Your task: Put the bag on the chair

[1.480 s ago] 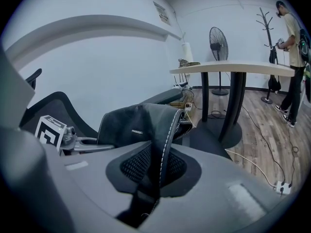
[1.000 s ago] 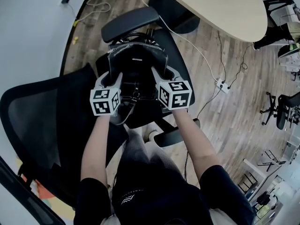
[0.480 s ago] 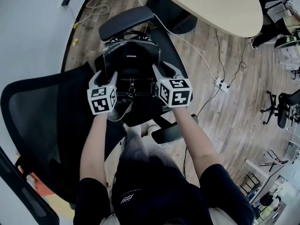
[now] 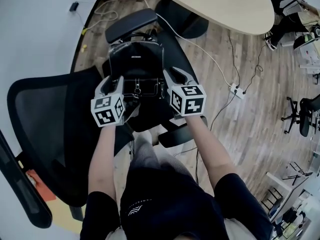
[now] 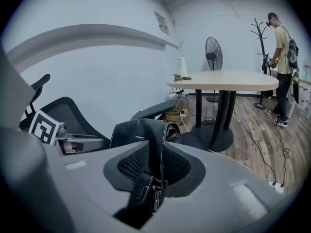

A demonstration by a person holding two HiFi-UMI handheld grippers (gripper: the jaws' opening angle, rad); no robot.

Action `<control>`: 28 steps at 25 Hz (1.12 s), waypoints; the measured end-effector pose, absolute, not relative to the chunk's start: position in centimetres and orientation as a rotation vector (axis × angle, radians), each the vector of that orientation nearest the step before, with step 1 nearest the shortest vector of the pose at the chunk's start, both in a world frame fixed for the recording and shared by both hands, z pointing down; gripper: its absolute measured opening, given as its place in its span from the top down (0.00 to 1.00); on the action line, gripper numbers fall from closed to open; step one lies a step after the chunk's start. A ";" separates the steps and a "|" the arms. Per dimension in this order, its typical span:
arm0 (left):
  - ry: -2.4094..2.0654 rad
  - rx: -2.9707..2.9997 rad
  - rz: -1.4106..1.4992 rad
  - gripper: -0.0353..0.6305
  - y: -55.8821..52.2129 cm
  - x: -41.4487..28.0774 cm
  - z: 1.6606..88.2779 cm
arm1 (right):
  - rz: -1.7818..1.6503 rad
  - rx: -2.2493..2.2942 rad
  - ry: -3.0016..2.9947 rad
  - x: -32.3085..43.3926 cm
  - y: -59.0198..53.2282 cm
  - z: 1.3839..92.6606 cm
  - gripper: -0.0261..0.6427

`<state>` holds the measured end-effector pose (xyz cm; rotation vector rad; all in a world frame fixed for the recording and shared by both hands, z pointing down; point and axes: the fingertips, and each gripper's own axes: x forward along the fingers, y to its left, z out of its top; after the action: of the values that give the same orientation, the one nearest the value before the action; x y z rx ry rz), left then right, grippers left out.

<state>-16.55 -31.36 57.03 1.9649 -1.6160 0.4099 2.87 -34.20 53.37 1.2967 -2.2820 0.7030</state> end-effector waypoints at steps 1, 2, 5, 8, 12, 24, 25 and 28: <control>-1.615 1.967 0.397 0.69 -31.1 -16.3 56.5 | 0.693 1.300 -2.288 3.0 -34.0 53.0 0.84; -1.615 1.970 0.381 0.72 -30.8 -16.1 55.9 | 0.684 1.303 -2.295 3.2 -33.8 52.5 0.86; -1.609 1.989 0.335 0.79 -29.9 -15.5 54.1 | 0.663 1.306 -2.320 3.6 -33.1 51.0 0.88; -1.605 2.006 0.313 0.84 -29.1 -15.0 52.4 | 0.647 1.310 -2.335 4.3 -32.4 49.6 0.92; -1.631 2.019 0.296 0.92 -27.8 -14.7 50.1 | 0.639 1.323 -2.356 4.9 -31.3 48.2 0.96; -1.622 2.059 0.269 0.92 -24.2 -12.7 46.6 | 0.616 1.333 -2.368 5.5 -28.3 45.7 0.96; -1.623 2.058 0.271 0.92 -23.9 -12.6 46.4 | 0.616 1.333 -2.369 5.5 -28.1 45.5 0.96; -1.626 2.062 0.280 0.92 -23.3 -12.1 45.8 | 0.616 1.334 -2.371 5.6 -27.4 45.0 0.96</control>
<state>-12.13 -23.30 45.77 2.0620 -1.6258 0.2798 5.62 -27.45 45.04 1.3337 -2.3709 0.6158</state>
